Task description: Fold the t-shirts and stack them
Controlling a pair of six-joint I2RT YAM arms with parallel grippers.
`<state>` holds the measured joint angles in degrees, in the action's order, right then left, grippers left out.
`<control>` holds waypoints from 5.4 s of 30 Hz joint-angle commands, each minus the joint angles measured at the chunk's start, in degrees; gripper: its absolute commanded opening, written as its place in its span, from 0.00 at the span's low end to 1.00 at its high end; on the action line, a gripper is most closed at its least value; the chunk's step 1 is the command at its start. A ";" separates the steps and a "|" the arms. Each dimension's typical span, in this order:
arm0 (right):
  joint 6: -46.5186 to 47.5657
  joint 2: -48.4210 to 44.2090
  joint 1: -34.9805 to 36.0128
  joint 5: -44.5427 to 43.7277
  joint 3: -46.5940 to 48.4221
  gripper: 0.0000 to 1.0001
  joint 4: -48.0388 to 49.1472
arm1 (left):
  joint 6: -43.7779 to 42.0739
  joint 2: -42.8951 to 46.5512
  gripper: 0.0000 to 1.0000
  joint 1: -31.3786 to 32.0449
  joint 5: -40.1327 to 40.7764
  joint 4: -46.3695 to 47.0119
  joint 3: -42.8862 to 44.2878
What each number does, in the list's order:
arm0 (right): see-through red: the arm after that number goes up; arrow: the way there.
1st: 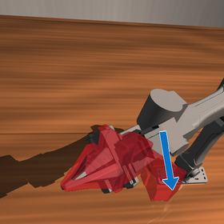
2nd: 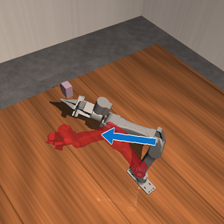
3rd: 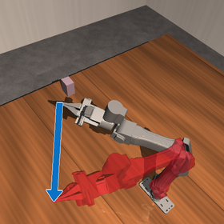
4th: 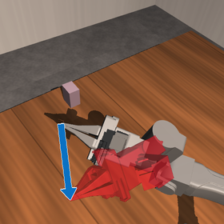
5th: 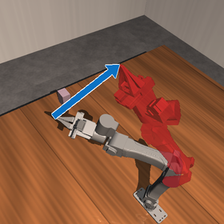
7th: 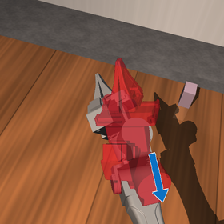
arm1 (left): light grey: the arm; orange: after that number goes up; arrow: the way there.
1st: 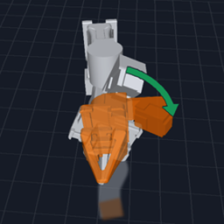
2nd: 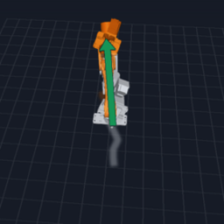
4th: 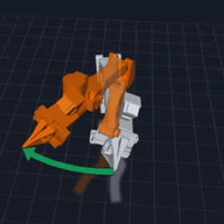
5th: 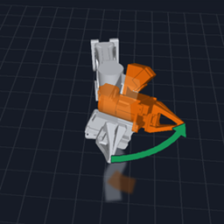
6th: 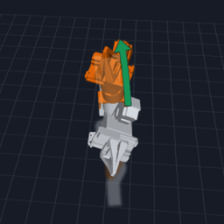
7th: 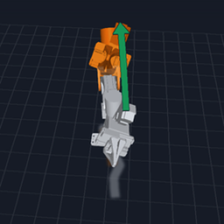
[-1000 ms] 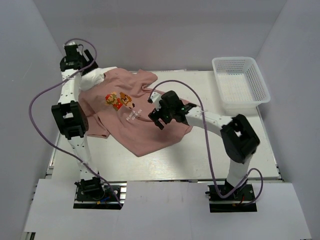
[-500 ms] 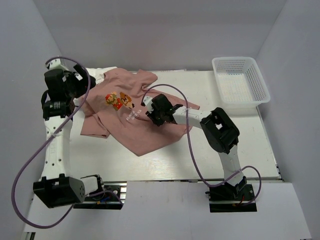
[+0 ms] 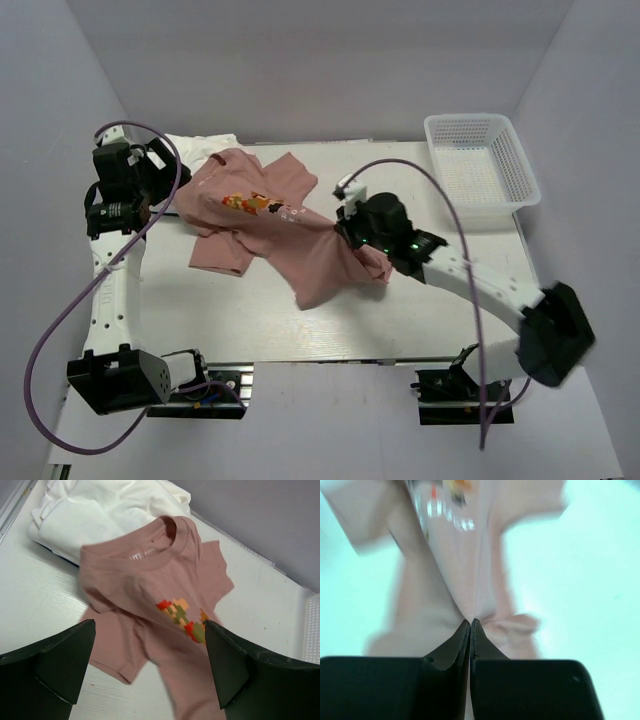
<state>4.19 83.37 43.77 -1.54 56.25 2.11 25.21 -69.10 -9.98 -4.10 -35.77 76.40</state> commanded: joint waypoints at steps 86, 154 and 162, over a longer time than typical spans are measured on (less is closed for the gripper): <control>-5.33 -1.29 4.92 -6.71 -13.89 0.71 -20.39 | 4.14 -4.47 0.00 27.20 -6.71 -1.85 -19.45; 30.28 10.81 -16.96 -31.42 48.76 0.00 7.47 | -21.34 -34.86 0.00 25.01 27.40 23.89 57.17; 23.15 16.91 -23.20 -20.96 65.13 0.00 6.68 | -18.27 -37.61 0.00 22.55 22.39 34.35 62.50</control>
<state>29.87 104.01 21.91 -25.65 115.15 3.11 5.52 -115.33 14.11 18.70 -11.25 139.24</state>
